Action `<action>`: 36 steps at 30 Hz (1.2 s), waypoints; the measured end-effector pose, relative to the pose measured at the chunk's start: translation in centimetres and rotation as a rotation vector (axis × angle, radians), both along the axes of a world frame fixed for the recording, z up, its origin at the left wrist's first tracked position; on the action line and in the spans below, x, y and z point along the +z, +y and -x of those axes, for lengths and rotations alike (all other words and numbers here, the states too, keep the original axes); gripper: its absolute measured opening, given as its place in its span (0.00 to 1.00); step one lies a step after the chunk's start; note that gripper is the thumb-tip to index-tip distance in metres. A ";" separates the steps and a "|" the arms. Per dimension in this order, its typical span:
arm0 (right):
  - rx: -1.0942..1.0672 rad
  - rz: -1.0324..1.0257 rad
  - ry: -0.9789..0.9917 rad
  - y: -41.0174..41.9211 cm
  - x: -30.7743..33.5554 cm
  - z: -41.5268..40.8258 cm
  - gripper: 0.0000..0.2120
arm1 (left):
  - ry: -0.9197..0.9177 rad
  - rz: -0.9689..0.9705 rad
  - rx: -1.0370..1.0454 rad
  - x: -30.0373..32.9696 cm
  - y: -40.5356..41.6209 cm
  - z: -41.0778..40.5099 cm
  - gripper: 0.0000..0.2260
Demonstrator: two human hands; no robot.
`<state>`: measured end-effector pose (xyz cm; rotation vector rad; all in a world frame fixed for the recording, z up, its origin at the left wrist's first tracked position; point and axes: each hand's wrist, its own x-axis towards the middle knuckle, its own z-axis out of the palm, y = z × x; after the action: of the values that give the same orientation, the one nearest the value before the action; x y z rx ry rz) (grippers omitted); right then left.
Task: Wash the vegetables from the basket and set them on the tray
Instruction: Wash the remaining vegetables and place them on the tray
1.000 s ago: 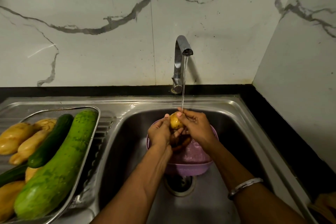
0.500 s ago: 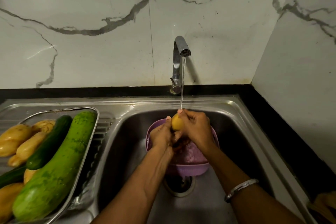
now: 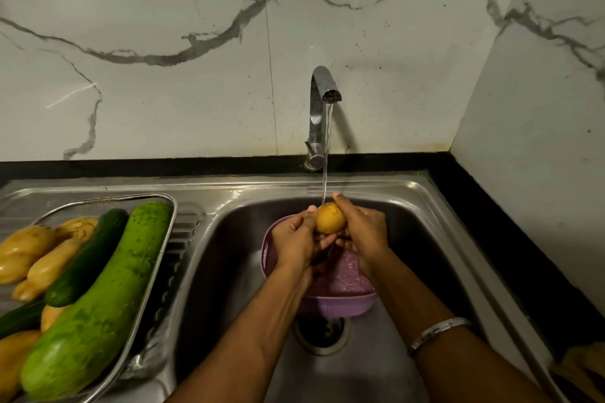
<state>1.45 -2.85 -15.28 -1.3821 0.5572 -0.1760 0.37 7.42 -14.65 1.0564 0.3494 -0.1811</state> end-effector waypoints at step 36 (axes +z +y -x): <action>0.140 0.335 -0.203 3.2 -0.3 1.1 0.13 | -0.121 -0.542 -0.255 -1.4 -0.4 -0.9 0.25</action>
<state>0.32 0.30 -15.56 -1.6993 0.2663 -0.3027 1.31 7.03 -16.08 1.6421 0.1530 -0.2565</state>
